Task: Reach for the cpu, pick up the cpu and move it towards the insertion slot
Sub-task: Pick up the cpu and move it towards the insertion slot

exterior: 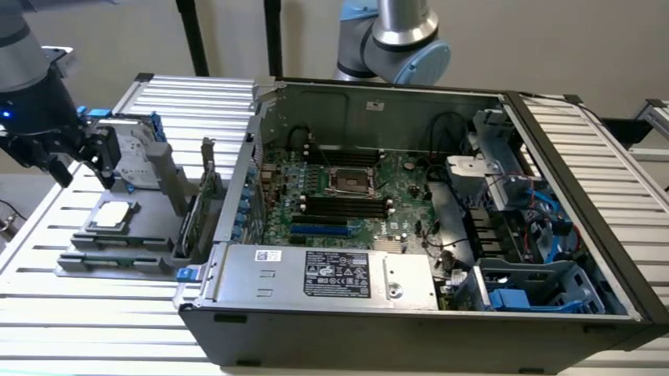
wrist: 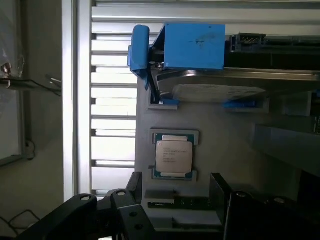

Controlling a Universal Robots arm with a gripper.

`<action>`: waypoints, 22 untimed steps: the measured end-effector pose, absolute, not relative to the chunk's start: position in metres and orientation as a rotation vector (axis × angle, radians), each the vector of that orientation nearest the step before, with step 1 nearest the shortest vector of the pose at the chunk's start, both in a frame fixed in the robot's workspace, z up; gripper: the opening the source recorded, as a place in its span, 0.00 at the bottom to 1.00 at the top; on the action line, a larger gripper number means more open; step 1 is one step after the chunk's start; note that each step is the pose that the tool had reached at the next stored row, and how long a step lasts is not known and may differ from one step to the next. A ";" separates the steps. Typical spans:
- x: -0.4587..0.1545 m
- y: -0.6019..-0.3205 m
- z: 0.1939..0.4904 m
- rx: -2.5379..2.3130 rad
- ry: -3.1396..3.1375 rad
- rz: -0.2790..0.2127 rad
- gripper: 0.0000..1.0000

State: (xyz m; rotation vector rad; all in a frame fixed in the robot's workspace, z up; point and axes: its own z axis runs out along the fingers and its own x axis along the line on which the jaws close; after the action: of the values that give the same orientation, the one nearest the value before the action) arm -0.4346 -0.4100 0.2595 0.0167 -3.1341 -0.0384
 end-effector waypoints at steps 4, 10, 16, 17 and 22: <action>-0.433 -0.410 0.252 0.017 -3.134 -0.039 0.65; -0.431 -0.411 0.241 0.017 -3.134 -0.039 0.65; -0.430 -0.413 0.230 0.017 -3.134 -0.039 0.65; -0.430 -0.413 0.229 0.017 -3.134 -0.039 0.65; -0.430 -0.413 0.220 0.016 -3.134 -0.039 0.65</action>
State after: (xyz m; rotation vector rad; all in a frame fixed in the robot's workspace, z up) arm -0.4302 -0.4128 0.2195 0.0162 -3.1341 -0.0387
